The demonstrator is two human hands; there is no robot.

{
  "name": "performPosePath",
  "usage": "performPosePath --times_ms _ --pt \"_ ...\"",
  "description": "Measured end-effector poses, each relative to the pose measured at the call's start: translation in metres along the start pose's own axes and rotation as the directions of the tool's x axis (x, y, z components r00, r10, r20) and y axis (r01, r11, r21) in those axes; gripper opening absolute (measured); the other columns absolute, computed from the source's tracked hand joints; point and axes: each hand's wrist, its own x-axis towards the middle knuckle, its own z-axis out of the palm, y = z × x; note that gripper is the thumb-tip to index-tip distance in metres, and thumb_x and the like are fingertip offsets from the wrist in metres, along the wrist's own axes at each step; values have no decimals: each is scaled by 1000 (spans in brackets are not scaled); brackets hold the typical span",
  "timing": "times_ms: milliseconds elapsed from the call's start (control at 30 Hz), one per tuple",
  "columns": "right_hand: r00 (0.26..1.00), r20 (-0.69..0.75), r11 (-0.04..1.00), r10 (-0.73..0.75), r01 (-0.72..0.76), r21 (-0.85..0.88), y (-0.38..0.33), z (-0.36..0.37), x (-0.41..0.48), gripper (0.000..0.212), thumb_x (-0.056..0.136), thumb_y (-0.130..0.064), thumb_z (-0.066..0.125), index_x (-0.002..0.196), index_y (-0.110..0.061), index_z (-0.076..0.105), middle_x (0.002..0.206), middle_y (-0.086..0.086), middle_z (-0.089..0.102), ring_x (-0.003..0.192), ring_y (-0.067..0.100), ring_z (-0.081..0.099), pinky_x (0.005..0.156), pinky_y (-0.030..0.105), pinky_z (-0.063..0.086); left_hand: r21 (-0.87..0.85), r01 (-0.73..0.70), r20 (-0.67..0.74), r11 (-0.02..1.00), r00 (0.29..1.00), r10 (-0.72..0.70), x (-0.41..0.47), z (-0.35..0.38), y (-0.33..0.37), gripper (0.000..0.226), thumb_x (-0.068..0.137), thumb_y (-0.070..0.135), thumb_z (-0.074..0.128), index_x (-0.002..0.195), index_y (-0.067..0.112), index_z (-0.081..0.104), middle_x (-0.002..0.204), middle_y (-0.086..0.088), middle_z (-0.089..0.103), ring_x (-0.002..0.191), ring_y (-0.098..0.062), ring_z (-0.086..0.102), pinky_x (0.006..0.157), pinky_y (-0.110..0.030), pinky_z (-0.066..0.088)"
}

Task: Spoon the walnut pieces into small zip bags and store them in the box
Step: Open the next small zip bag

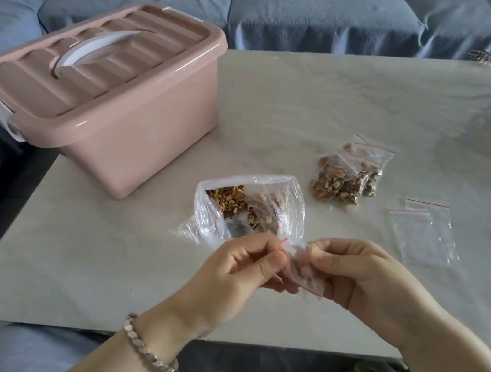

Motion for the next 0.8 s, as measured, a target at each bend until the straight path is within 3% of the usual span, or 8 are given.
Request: performPosePath --times_ms 100,167,233,333,433,533,667,800 --pt "970 -194 953 -145 84 -292 8 1 3 8 72 -5 69 65 -3 69 60 9 65 53 10 60 53 19 52 155 36 -104 987 994 -20 -2 -1 -1 25 90 16 53 70 6 64 66 -1 69 65 -9 65 62 -18 49" --pt "851 -263 668 -454 129 -733 17 1 6 12 70 -10 73 59 -14 67 59 0 66 51 6 57 54 19 48 387 87 -237 918 972 8 -2 -4 2 25 85 12 57 63 2 62 58 -1 67 54 -8 61 54 -20 47" --pt "760 -134 396 -636 172 -902 21 2 9 20 65 -4 72 57 -19 62 61 -4 62 63 7 58 55 15 45 637 146 -255 757 967 28 -2 -4 4 26 77 26 57 57 8 59 58 -2 66 54 -14 60 55 -29 48" --pt "762 67 208 -644 259 -943 26 1 13 29 65 8 68 61 -20 64 73 -13 55 75 11 53 63 19 44 766 142 -262 627 959 103 -1 -5 0 30 71 39 52 55 14 53 58 -2 59 55 -15 53 51 -27 39" --pt "799 56 297 -599 287 -911 24 2 16 34 74 8 63 72 -24 74 84 -17 56 82 5 55 68 12 43 728 -59 -136 683 964 229 -1 -10 -1 33 72 54 62 92 28 60 92 19 59 90 0 54 73 -10 41" --pt "867 29 496 -498 312 -810 17 4 14 42 79 5 62 73 -36 70 87 -18 62 79 2 61 68 10 46 817 -136 51 561 985 165 -2 -13 -7 90 65 65 67 139 36 25 132 37 20 129 17 12 103 1 7" --pt "899 78 508 -432 314 -802 13 10 12 45 84 0 59 74 -44 64 88 -24 61 86 -5 59 72 6 44 835 -164 4 526 956 292 -1 -7 -14 69 69 67 57 126 32 40 122 19 51 112 7 35 94 -2 24" --pt "874 66 377 -482 275 -884 16 14 9 28 88 -13 53 88 -37 68 91 -24 52 98 -3 48 81 4 36 867 -165 -21 471 931 365 1 -4 -21 47 76 58 56 108 23 51 87 18 49 80 -1 49 70 -6 35"
